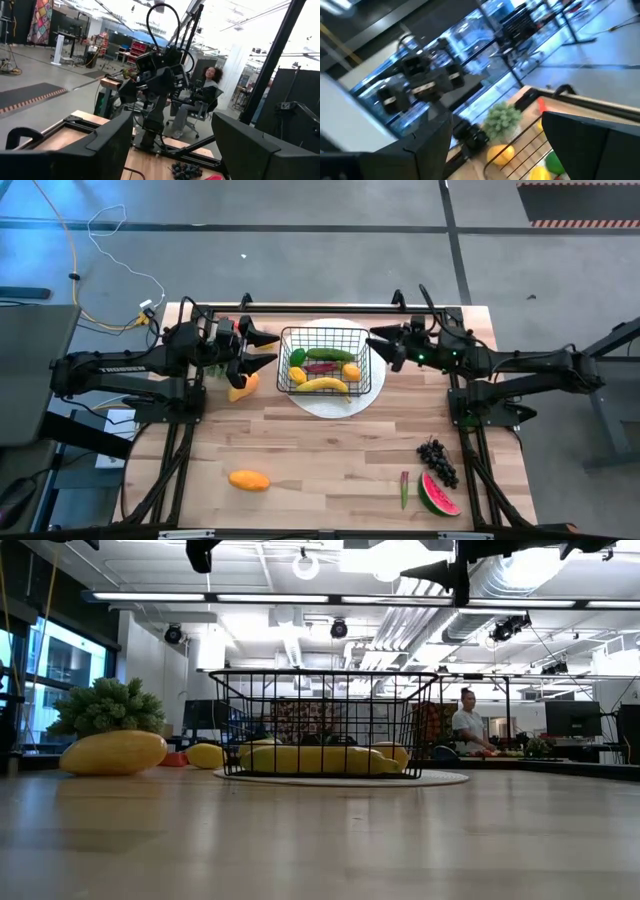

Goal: Build produce basket
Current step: Put the bottom yellow mango into the wire basket

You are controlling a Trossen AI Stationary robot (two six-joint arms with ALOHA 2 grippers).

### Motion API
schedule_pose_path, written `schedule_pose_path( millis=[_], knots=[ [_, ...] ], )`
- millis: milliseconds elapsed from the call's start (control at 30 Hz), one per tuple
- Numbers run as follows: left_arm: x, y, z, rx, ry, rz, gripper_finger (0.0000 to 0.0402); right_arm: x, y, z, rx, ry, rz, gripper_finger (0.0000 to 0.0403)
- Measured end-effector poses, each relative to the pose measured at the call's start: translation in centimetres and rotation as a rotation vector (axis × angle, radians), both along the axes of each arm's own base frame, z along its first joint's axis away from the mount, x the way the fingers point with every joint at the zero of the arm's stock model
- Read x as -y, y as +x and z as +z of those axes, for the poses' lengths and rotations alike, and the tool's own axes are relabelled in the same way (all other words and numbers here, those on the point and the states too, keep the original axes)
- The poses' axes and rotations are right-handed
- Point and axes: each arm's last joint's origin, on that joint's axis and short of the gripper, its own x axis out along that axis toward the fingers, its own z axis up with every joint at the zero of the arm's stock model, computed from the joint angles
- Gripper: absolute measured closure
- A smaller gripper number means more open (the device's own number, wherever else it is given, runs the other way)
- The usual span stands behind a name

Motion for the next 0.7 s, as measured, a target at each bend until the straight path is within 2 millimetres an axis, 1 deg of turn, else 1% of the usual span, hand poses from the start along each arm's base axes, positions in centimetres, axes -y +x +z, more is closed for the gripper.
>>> schedule_pose_path(
  millis=[67, 167, 233, 333, 467, 533, 700],
  knots=[
    [0.0, 0.0, 0.0, 0.000, -0.001, 0.000, 0.0142, 0.1, 0.0, -0.1, -0.001, 0.023, -0.040, 0.0115],
    [0.0, 0.0, 0.0, 0.000, -0.001, -0.002, 0.0142, 0.1, 0.0, -0.2, -0.014, -0.001, -0.020, 0.0115],
    [0.0, 0.0, 0.0, 0.000, 0.000, -0.003, 0.0142, -0.1, 0.1, -0.1, -0.025, -0.068, 0.050, 0.0115],
    [0.0, 0.0, 0.0, -0.001, 0.008, -0.004, 0.0142, -0.6, 0.2, 0.1, -0.046, -0.215, 0.130, 0.0115],
    [0.0, 0.0, 0.0, -0.009, 0.049, 0.003, 0.0142, -1.4, 0.3, 0.0, -0.104, -0.409, 0.156, 0.0114],
    [0.0, 0.0, 0.0, -0.012, 0.068, 0.006, 0.0142, -1.6, 0.3, 0.0, -0.110, -0.446, 0.163, 0.0114],
    [0.0, 0.0, 0.0, -0.017, 0.096, 0.010, 0.0142, -1.6, 0.3, 0.0, -0.116, -0.467, 0.159, 0.0114]
  ],
)
